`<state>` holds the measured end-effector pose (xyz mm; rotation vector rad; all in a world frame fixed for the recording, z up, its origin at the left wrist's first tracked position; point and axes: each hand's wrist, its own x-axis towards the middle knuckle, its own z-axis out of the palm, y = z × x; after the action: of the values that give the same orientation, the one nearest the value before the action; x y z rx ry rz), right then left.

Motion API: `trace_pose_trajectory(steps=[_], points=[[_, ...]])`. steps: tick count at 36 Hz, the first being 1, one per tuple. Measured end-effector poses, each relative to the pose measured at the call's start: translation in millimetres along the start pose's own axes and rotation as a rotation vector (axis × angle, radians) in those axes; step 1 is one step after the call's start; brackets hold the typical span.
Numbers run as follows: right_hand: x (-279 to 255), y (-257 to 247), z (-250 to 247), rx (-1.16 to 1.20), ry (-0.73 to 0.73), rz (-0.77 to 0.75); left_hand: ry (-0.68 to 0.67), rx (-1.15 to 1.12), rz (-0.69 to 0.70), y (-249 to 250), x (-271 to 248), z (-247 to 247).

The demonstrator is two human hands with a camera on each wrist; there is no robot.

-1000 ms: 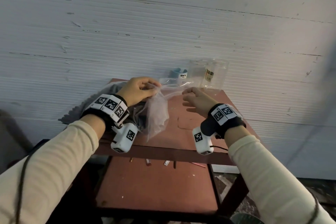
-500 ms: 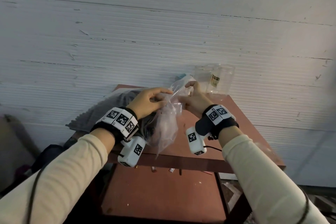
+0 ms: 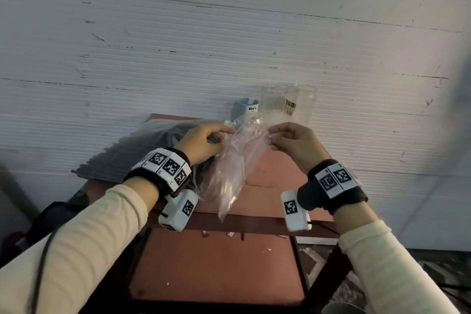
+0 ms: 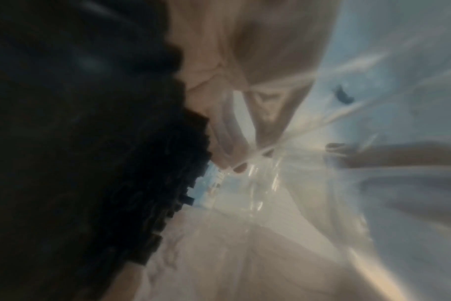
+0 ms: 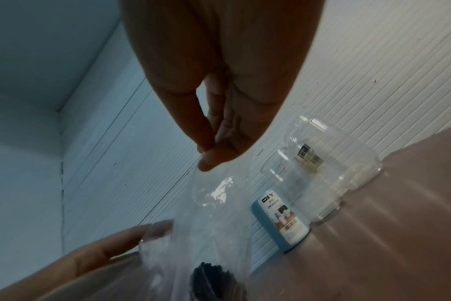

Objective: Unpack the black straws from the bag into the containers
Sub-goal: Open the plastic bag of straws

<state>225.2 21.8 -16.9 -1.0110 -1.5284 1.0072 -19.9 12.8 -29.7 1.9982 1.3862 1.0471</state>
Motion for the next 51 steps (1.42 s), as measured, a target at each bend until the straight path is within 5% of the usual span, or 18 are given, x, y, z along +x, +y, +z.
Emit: trace_pose_trajectory(steps=[7, 14, 19, 37, 46, 51], points=[[-17.4, -0.3, -17.9, -0.042, 0.110, -0.068, -0.163, 0.185, -0.008, 26.6, -3.3, 6.2], [-29.3, -4.9, -16.5, -0.071, 0.114, -0.095, -0.018, 0.225, 0.178, 68.9, -3.6, 15.3], [-33.0, -16.0, -13.5, -0.107, 0.101, -0.147, -0.156, 0.134, 0.147, 90.1, -8.7, 27.2], [-40.6, -36.2, 5.3, -0.161, -0.082, -0.273, 0.005, 0.017, 0.068, 88.8, -11.5, 23.1], [-32.6, -33.5, 9.9, -0.101, -0.006, -0.301, -0.039, 0.080, 0.039, 101.7, -8.7, 13.3], [-34.3, -32.6, 13.6, -0.147, -0.037, -0.327, -0.077, -0.066, -0.062, 100.0, -9.0, 10.2]])
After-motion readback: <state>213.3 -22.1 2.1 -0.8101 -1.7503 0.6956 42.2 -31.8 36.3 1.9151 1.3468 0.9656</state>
